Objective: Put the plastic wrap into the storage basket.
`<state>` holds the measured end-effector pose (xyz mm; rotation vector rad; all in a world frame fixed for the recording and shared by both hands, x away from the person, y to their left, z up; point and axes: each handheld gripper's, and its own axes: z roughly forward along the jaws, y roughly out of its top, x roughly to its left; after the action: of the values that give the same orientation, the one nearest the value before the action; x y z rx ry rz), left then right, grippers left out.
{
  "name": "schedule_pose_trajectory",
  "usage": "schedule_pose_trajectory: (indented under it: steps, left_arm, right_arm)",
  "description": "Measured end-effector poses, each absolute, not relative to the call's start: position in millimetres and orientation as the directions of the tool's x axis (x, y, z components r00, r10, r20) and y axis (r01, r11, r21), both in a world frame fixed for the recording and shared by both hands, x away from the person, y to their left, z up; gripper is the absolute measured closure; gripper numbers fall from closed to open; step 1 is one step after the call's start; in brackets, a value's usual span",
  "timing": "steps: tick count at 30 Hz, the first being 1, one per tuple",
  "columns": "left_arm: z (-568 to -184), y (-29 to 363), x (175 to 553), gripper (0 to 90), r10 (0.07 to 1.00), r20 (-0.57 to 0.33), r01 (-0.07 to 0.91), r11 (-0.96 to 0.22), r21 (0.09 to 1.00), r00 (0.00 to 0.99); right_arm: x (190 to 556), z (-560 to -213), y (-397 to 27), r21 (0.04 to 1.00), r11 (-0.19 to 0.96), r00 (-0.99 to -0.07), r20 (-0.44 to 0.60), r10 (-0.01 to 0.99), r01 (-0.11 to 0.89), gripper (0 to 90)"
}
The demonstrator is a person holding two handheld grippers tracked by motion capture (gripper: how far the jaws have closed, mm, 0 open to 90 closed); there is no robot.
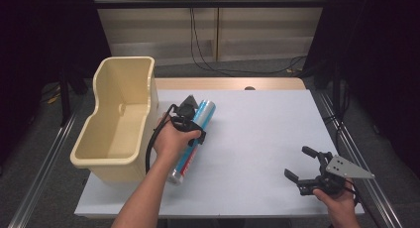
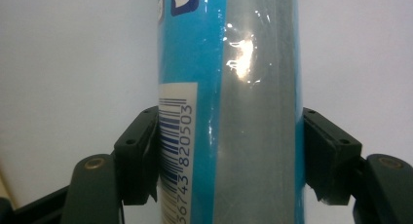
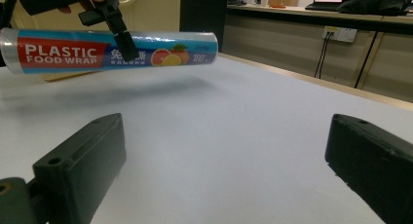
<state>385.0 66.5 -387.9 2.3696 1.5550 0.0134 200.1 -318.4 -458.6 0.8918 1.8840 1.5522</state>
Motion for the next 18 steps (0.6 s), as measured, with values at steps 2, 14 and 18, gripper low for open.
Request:
schedule_pose_trajectory:
  steps: [2, 14, 18]
  left_arm:
    - [-382.1, 68.5, 384.8, 32.2, 0.897, -0.156, 0.893, -0.367, 0.26, 0.414]
    - [-351.5, 83.1, 383.3, 32.3, 0.911, -0.18, 0.907, -0.315, 0.279, 0.372]
    - [-340.9, 88.0, 382.7, 32.3, 0.915, -0.177, 0.911, -0.306, 0.277, 0.361]
  right_arm:
    - [199.9, -458.5, -318.6, 0.981, 0.116, -0.634, 0.009, 0.773, 0.154, 0.4]
    - [199.8, -458.8, -317.1, 0.981, 0.118, -0.635, 0.005, 0.773, 0.151, 0.2]
    - [199.9, -458.7, -316.9, 0.982, 0.117, -0.634, 0.005, 0.773, 0.149, 0.1]
